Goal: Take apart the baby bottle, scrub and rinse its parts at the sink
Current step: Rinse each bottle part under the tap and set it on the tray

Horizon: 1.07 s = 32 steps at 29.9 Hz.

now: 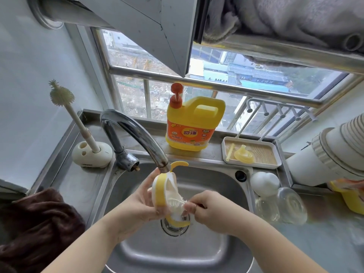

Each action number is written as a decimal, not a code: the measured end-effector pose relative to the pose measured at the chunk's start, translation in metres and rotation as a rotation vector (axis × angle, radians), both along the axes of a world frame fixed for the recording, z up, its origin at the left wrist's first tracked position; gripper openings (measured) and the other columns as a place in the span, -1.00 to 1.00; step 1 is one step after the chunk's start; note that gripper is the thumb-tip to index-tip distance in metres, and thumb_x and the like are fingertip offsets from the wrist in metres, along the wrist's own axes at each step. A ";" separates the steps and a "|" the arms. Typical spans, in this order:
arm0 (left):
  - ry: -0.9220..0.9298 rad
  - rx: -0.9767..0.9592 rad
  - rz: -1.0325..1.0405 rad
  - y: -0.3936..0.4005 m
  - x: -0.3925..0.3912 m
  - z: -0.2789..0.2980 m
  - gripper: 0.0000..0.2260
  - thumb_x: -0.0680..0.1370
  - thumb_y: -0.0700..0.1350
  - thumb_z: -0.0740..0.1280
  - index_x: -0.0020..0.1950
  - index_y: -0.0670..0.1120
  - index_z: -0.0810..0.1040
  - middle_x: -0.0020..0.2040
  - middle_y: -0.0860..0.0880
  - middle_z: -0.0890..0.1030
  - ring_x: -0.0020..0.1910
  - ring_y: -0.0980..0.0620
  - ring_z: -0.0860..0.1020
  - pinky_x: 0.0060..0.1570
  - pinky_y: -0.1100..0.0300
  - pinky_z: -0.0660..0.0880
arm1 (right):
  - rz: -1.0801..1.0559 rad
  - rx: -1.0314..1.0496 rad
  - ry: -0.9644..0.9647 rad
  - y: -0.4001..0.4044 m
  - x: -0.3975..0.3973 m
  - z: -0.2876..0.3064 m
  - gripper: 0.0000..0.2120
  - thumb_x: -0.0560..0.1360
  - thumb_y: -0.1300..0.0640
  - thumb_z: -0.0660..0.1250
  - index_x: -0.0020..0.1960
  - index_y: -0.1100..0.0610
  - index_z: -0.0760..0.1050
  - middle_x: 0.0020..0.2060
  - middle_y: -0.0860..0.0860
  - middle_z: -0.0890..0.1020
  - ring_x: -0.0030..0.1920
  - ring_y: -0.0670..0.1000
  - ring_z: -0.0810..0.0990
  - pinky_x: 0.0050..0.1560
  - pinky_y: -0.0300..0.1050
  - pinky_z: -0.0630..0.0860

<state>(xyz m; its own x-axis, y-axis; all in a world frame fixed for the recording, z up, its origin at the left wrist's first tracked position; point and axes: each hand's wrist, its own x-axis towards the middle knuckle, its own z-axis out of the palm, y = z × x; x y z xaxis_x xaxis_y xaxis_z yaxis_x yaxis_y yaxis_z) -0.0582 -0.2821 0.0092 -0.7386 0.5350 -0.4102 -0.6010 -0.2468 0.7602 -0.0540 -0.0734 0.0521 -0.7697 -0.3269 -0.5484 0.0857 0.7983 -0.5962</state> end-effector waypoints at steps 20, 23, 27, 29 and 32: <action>-0.058 -0.095 0.108 0.011 -0.003 -0.001 -0.22 0.17 0.21 0.57 0.31 -0.04 0.44 0.16 -0.25 0.58 0.03 -0.21 0.61 -0.10 -0.09 0.60 | 0.159 0.165 0.196 -0.006 -0.002 -0.009 -0.76 0.61 0.01 0.12 -0.01 0.04 0.54 -0.20 0.00 0.55 -0.19 0.05 0.47 -0.17 -0.10 0.39; -0.052 -0.085 0.122 0.011 -0.005 -0.002 -0.17 0.15 0.22 0.58 0.31 -0.08 0.43 0.16 -0.32 0.55 0.00 -0.21 0.61 -0.14 -0.02 0.59 | 0.027 -0.045 0.059 -0.009 0.002 -0.008 -0.70 0.60 -0.02 0.13 -0.04 0.09 0.59 -0.38 -0.08 0.45 -0.34 -0.04 0.41 -0.24 -0.13 0.38; -0.060 -0.133 0.056 0.018 -0.005 0.002 -0.33 0.26 0.25 0.46 0.27 -0.04 0.49 0.10 -0.19 0.62 -0.07 -0.07 0.62 -0.20 0.05 0.58 | 0.195 0.286 0.455 -0.003 -0.006 -0.006 -0.78 0.58 -0.03 0.19 -0.03 0.05 0.55 -0.24 -0.02 0.54 -0.22 0.07 0.53 -0.27 -0.13 0.35; -0.058 -0.164 0.000 0.021 -0.007 0.005 -0.42 0.32 0.25 0.39 0.25 0.00 0.51 0.04 -0.12 0.64 -0.15 0.02 0.61 -0.23 0.10 0.57 | 0.243 0.470 0.732 0.002 -0.010 -0.007 -0.86 0.38 -0.01 0.47 -0.24 0.01 0.55 -0.39 -0.06 0.52 -0.40 0.01 0.54 -0.43 -0.22 0.24; -0.073 -0.176 -0.015 0.024 -0.008 0.008 -0.50 0.35 0.22 0.36 0.22 0.03 0.51 -0.09 -0.04 0.65 -0.22 0.05 0.61 -0.26 0.10 0.56 | 0.235 0.489 0.759 0.000 -0.007 -0.005 -0.80 0.24 0.02 0.57 -0.30 -0.04 0.55 -0.45 -0.09 0.48 -0.48 -0.04 0.51 -0.47 -0.24 0.17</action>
<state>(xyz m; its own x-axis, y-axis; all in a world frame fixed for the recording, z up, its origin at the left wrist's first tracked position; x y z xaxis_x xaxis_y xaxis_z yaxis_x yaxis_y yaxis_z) -0.0666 -0.2578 0.0171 -0.6959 0.4612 -0.5504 -0.6586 -0.1044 0.7452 -0.0610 -0.0731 0.0474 -0.9219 -0.3850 -0.0433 -0.3845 0.9229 -0.0196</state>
